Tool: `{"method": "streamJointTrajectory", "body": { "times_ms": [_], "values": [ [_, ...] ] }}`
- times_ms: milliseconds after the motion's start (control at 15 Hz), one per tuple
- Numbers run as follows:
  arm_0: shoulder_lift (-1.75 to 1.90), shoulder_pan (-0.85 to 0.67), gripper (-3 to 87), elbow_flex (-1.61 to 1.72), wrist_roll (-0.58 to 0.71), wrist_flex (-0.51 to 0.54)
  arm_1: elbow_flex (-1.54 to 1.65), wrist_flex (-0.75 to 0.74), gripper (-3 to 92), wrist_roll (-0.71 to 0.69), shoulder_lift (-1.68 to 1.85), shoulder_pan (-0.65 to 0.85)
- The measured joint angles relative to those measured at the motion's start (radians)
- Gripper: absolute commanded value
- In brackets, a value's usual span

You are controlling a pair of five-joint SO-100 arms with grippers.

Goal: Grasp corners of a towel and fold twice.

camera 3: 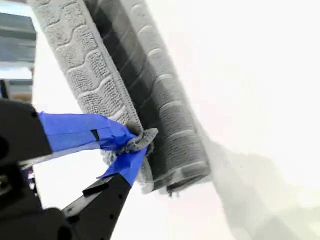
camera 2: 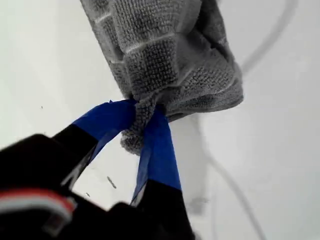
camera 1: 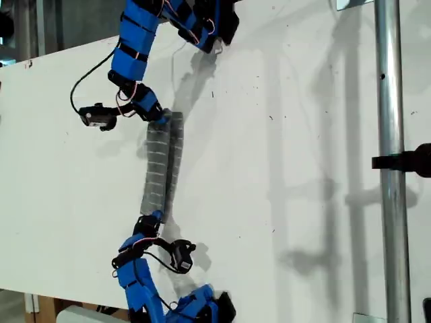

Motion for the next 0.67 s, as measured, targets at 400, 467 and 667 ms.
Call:
{"method": "streamJointTrajectory", "body": {
  "times_ms": [400,467,667],
  "values": [
    [-0.161,0.006,1.5,0.003,-0.04,-0.032,0.043,-0.132,-0.3,0.089,-0.227,-0.069],
    [-0.161,-0.026,12.6,0.003,-0.038,-0.035,0.041,-0.14,3.1,0.089,-0.229,-0.052],
    [-0.158,-0.12,40.3,-0.002,-0.038,0.025,0.048,-0.103,26.4,0.089,-0.216,0.037]
  ]
}}
